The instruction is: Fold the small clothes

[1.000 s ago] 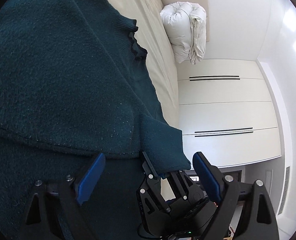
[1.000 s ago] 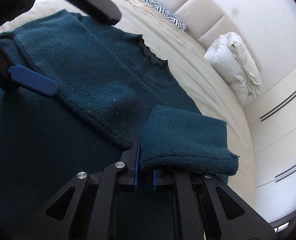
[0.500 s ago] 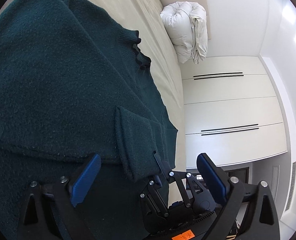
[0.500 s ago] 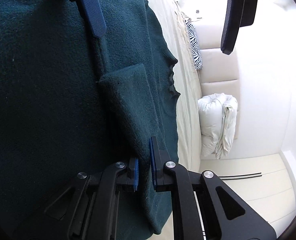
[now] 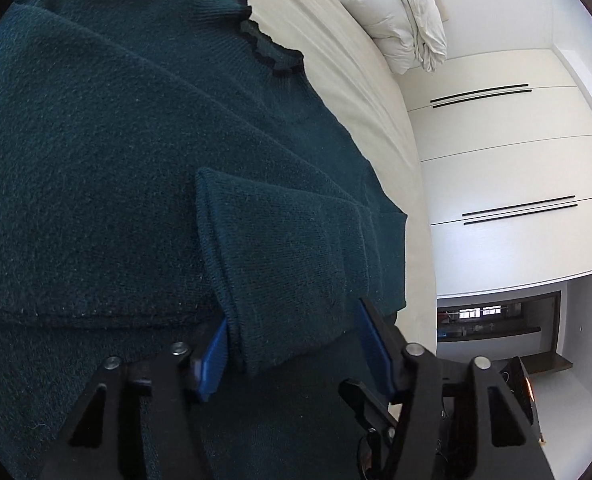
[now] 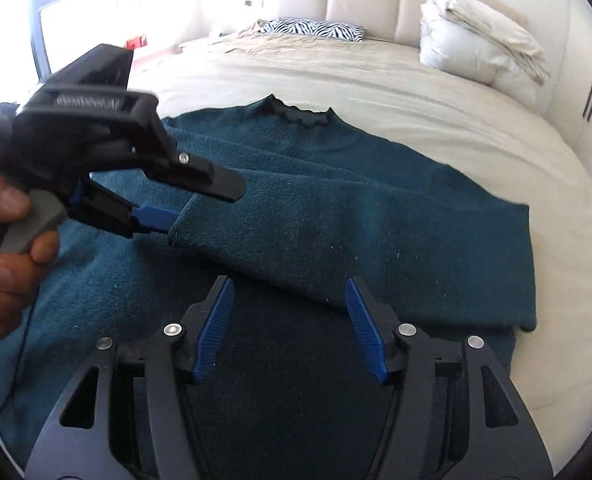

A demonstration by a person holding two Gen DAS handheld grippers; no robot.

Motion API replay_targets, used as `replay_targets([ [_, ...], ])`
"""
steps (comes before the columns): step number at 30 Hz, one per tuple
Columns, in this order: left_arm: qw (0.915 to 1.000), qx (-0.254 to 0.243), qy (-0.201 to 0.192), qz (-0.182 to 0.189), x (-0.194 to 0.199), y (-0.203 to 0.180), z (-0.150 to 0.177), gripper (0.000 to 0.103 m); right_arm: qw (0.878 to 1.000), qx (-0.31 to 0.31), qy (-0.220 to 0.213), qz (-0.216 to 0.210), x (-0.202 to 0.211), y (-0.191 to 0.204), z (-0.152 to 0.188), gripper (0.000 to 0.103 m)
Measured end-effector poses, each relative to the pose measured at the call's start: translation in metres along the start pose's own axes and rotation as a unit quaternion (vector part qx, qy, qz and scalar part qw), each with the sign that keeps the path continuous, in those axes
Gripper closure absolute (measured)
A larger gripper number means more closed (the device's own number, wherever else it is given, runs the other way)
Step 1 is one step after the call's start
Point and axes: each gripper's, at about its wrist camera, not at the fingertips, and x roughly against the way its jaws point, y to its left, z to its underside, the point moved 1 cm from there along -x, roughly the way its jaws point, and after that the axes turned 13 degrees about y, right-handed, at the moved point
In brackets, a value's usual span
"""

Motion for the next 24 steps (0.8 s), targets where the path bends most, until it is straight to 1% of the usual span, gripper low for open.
replay_targets([
  [1,1.0,0.001,0.006,-0.003,-0.003,-0.001,-0.001,0.077,0.999,-0.033,0.001,-0.029,0.004,-0.011,0.005,0.046],
  [2,0.9999,0.001,0.008,-0.008,-0.005,-0.001,-0.001,0.092,0.996,-0.064,0.003,-0.057,0.007,-0.022,0.011,0.046],
  [4,0.9998,-0.004,0.005,-0.021,-0.006,-0.003,-0.002,0.093,0.987,-0.12,0.009,-0.107,0.008,-0.041,0.031,0.046],
  [6,0.9994,-0.015,-0.005,-0.03,-0.001,-0.01,-0.001,0.093,0.977,-0.164,0.016,-0.139,0.009,-0.054,0.055,0.046],
  [8,0.9982,-0.036,-0.021,-0.043,0.009,-0.02,0.001,0.093,0.966,-0.196,0.014,-0.167,0.013,-0.066,0.079,0.046],
  [9,0.997,-0.049,-0.028,-0.052,0.016,-0.027,0.002,0.093,0.96,-0.21,0.01,-0.183,0.007,-0.071,0.091,0.046],
  [12,0.9906,-0.094,-0.053,-0.084,0.038,-0.042,0.006,0.093,0.943,-0.247,-0.002,-0.223,0.005,-0.087,0.107,0.046],
  [13,0.9887,-0.102,-0.06,-0.092,0.043,-0.048,0.003,0.093,0.937,-0.258,-0.007,-0.234,0.005,-0.092,0.113,0.046],
  [16,0.9856,-0.114,-0.071,-0.103,0.061,-0.042,0.001,0.093,0.923,-0.287,-0.018,-0.255,0.008,-0.105,0.127,0.046],
  [18,0.9852,-0.109,-0.074,-0.11,0.068,-0.028,0.0,0.093,0.914,-0.303,-0.027,-0.269,0.009,-0.115,0.135,0.046],
  [21,0.9856,-0.094,-0.08,-0.116,0.074,-0.004,-0.003,0.093,0.907,-0.316,-0.032,-0.277,0.009,-0.12,0.142,0.046],
  [24,0.9861,-0.074,-0.085,-0.122,0.076,0.02,-0.007,0.093,0.907,-0.317,-0.032,-0.275,0.01,-0.121,0.144,0.046],
])
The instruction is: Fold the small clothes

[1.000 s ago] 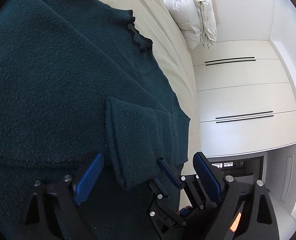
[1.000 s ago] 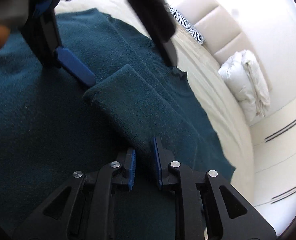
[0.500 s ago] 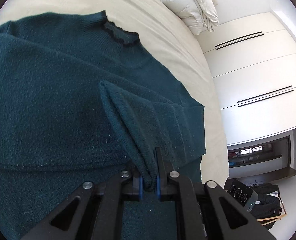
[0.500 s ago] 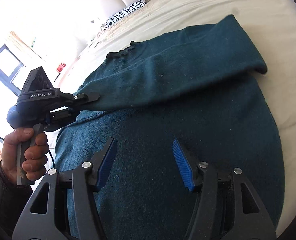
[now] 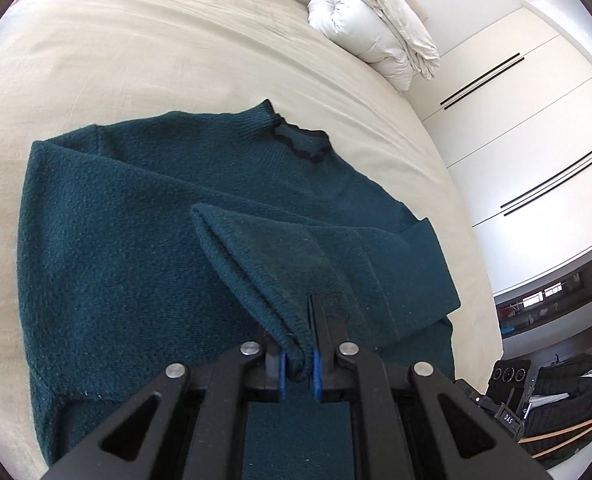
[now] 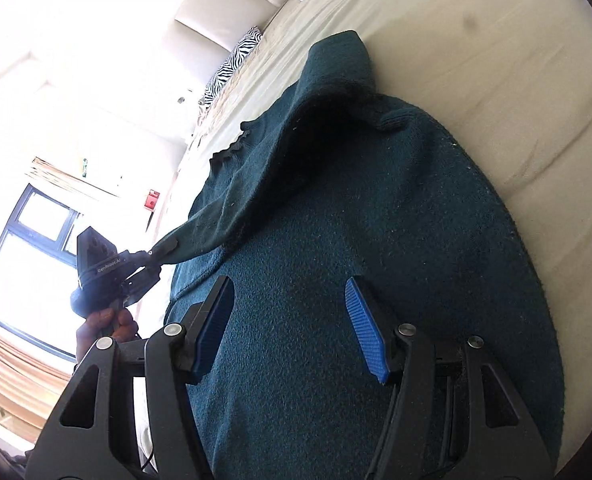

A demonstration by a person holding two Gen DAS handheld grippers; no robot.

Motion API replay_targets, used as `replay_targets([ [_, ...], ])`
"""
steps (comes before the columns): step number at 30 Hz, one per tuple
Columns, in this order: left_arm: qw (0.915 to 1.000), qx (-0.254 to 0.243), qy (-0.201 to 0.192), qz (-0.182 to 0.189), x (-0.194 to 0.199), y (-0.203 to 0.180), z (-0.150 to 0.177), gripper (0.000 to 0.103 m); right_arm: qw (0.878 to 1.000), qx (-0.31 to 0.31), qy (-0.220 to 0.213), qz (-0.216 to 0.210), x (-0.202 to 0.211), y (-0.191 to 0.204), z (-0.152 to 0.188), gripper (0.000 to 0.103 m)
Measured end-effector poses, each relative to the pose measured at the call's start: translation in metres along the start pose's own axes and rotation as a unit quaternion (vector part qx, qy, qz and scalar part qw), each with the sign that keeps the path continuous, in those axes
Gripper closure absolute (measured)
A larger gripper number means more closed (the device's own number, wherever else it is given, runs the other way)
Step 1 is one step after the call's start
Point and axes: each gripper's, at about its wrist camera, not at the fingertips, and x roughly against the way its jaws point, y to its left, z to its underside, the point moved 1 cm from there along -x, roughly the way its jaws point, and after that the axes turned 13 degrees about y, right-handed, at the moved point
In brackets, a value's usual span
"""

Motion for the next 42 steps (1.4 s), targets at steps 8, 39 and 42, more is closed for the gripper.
replay_targets([
  [8,0.9997,0.009,-0.002,-0.025,-0.011,0.024,-0.001,0.093,1.0,-0.008,0.0,0.003,-0.008,0.003,-0.009,0.046],
  [39,0.9999,0.011,0.001,-0.003,-0.017,0.033,-0.003,0.091,0.95,-0.228,-0.156,-0.144,0.014,-0.052,-0.089,0.042],
  [42,1.0,0.001,0.0,-0.008,-0.016,0.032,-0.003,0.091,0.957,-0.217,-0.148,-0.126,0.029,-0.043,-0.07,0.039],
])
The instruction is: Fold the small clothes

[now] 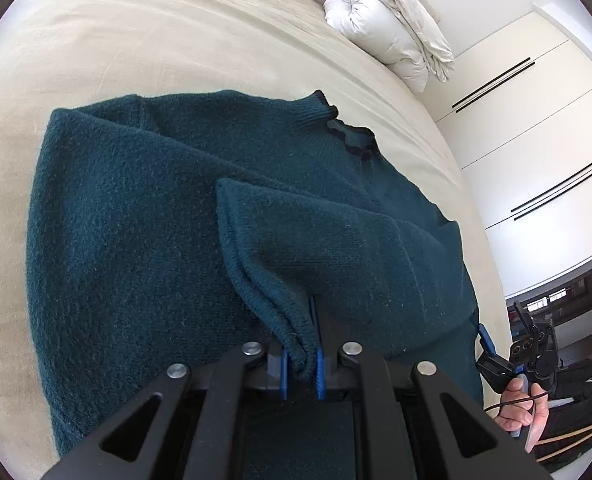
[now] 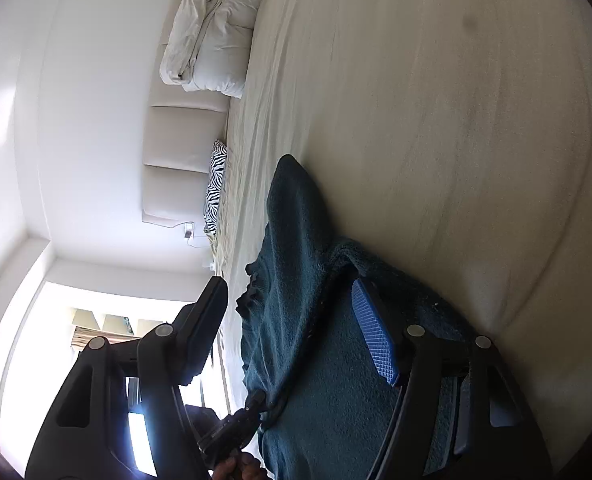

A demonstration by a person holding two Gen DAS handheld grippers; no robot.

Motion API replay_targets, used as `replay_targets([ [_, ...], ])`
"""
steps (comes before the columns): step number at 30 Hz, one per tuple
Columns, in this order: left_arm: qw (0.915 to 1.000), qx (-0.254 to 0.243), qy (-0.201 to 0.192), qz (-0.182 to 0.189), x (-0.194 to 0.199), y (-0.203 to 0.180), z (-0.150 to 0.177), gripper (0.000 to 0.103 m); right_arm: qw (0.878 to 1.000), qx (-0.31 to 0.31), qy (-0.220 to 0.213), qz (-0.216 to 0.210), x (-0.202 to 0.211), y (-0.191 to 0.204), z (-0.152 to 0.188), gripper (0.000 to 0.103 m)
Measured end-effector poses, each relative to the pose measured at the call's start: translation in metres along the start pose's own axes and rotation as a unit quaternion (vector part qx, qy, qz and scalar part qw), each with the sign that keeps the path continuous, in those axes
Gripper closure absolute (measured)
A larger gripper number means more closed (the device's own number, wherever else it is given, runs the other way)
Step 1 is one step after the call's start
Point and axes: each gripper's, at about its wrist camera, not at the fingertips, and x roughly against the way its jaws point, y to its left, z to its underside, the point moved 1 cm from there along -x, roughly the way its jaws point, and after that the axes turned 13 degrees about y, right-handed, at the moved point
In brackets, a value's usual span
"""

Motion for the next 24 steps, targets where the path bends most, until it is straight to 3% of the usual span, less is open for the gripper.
replay_targets([
  [2,0.9999,-0.008,-0.002,-0.008,0.002,-0.003,0.0,0.091,1.0,0.004,0.009,-0.004,0.014,0.004,0.005,0.039],
  [6,0.9997,-0.014,-0.012,-0.016,0.008,-0.007,0.001,0.092,0.999,0.041,-0.003,0.027,0.041,0.022,0.007,0.038],
  [9,0.9996,-0.011,-0.019,-0.015,0.009,-0.006,0.001,0.092,0.997,0.065,0.005,0.028,0.043,0.037,-0.003,0.038],
  [24,0.999,-0.002,-0.038,0.023,0.002,0.018,0.012,0.091,0.986,0.113,0.114,0.043,-0.055,0.085,-0.057,0.038],
])
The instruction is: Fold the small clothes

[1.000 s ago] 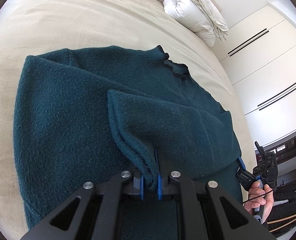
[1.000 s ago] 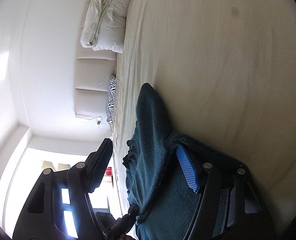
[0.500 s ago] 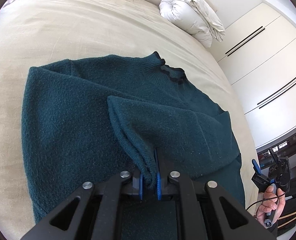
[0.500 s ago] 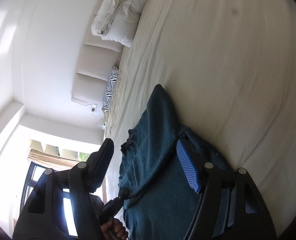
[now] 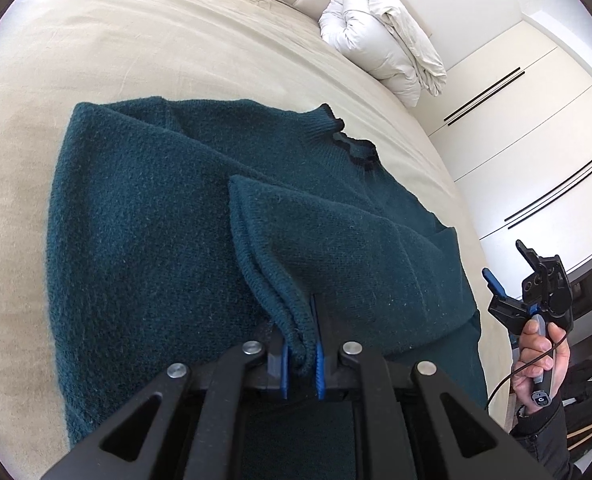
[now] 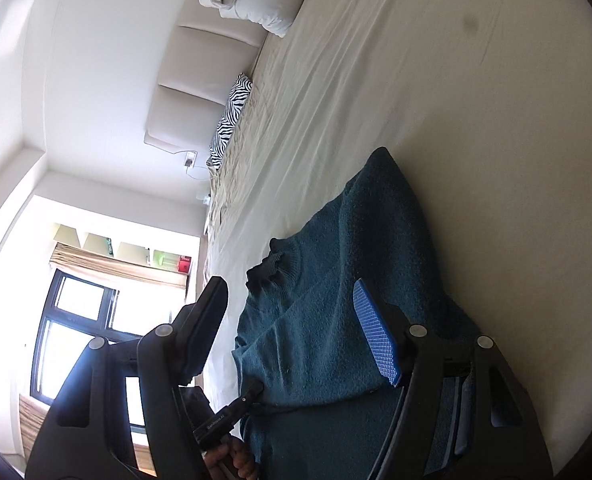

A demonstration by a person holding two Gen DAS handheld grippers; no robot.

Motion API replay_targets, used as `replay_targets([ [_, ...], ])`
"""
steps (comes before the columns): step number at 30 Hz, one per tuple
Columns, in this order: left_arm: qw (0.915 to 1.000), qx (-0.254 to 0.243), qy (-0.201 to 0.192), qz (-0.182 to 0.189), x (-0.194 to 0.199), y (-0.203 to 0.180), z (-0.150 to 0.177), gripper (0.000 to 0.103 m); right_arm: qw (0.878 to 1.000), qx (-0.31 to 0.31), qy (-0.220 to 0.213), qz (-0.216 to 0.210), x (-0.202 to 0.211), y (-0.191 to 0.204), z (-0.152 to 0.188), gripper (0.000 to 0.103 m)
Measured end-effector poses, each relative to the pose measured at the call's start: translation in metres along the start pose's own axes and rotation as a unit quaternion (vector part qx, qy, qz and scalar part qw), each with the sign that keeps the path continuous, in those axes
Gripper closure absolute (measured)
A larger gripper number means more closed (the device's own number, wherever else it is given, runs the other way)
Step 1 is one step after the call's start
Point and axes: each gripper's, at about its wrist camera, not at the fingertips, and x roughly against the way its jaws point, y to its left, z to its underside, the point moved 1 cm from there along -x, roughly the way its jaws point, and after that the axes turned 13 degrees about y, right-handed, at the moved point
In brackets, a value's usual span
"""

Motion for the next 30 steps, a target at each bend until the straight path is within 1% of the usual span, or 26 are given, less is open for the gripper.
replay_targets([
  [4,0.9996,0.006,-0.009,0.025,-0.002,0.008,0.002,0.091,0.999,0.003,0.034,0.003,-0.029,-0.002,-0.03,0.038],
  [6,0.9993,0.007,-0.013,0.034,-0.002,0.01,0.003,0.091,0.999,0.001,0.041,0.003,-0.041,-0.006,-0.048,0.038],
  [9,0.999,0.008,-0.017,0.04,-0.002,0.012,0.003,0.09,0.998,-0.02,0.058,-0.018,-0.057,-0.02,-0.069,0.038],
  [10,0.999,0.01,-0.017,0.041,-0.002,0.012,0.002,0.09,0.997,-0.03,0.068,-0.012,-0.061,-0.027,-0.071,0.038],
  [11,0.9989,0.011,-0.016,0.043,-0.003,0.012,0.002,0.089,0.996,-0.036,0.077,0.0,-0.065,-0.033,-0.069,0.038],
  [12,0.9988,0.012,-0.016,0.045,-0.002,0.013,0.001,0.089,0.996,-0.03,0.085,0.004,-0.066,-0.036,-0.064,0.039],
  [15,0.9986,0.013,-0.015,0.05,-0.001,0.016,0.002,0.09,0.995,0.0,0.104,-0.006,-0.057,-0.038,-0.04,0.039],
  [19,0.9982,0.019,-0.013,0.055,0.003,0.018,0.002,0.09,0.993,0.015,0.116,-0.026,-0.034,-0.047,-0.001,0.039],
  [20,0.9981,0.023,-0.014,0.056,0.004,0.018,0.003,0.089,0.993,0.02,0.113,-0.03,-0.028,-0.049,0.008,0.039],
  [21,0.998,0.025,-0.016,0.055,0.005,0.017,0.004,0.089,0.993,0.027,0.111,-0.026,-0.023,-0.049,0.017,0.039],
  [23,0.9982,0.024,-0.02,0.052,0.006,0.016,0.006,0.089,0.993,0.042,0.112,0.001,-0.013,-0.045,0.027,0.039],
  [24,0.9981,0.025,-0.022,0.052,0.006,0.017,0.006,0.089,0.993,0.039,0.11,0.01,-0.009,-0.043,0.03,0.039],
  [25,0.998,0.025,-0.024,0.053,0.006,0.018,0.007,0.089,0.994,0.037,0.105,0.002,-0.004,-0.039,0.031,0.037],
  [28,0.9979,0.025,-0.03,0.051,0.005,0.018,0.008,0.089,0.993,0.057,0.094,-0.04,-0.003,-0.014,0.028,0.037],
  [30,0.9978,0.025,-0.035,0.052,0.005,0.018,0.009,0.089,0.991,0.06,0.106,-0.058,-0.018,0.004,0.023,0.037],
])
